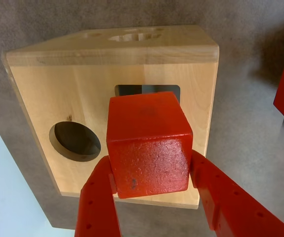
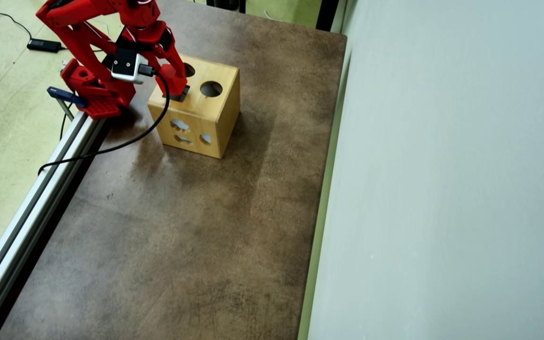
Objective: Pick and place the red cube on the square hole
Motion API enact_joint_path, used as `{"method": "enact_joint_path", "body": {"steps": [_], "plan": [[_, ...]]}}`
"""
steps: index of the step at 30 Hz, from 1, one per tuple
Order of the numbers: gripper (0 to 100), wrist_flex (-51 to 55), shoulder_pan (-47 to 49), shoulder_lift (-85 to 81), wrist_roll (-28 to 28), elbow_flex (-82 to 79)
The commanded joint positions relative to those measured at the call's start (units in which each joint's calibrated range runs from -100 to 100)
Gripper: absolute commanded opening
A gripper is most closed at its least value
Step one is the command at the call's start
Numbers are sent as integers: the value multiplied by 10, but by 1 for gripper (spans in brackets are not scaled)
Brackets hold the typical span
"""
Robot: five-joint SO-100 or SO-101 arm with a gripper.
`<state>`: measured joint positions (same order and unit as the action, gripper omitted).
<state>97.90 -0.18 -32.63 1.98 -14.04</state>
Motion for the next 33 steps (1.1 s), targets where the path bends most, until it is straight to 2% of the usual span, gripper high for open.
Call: {"method": "enact_joint_path", "body": {"steps": [1,33], "plan": [[2,1,-11,-12,3,3],[2,0,-2,-2,3,-1]]}}
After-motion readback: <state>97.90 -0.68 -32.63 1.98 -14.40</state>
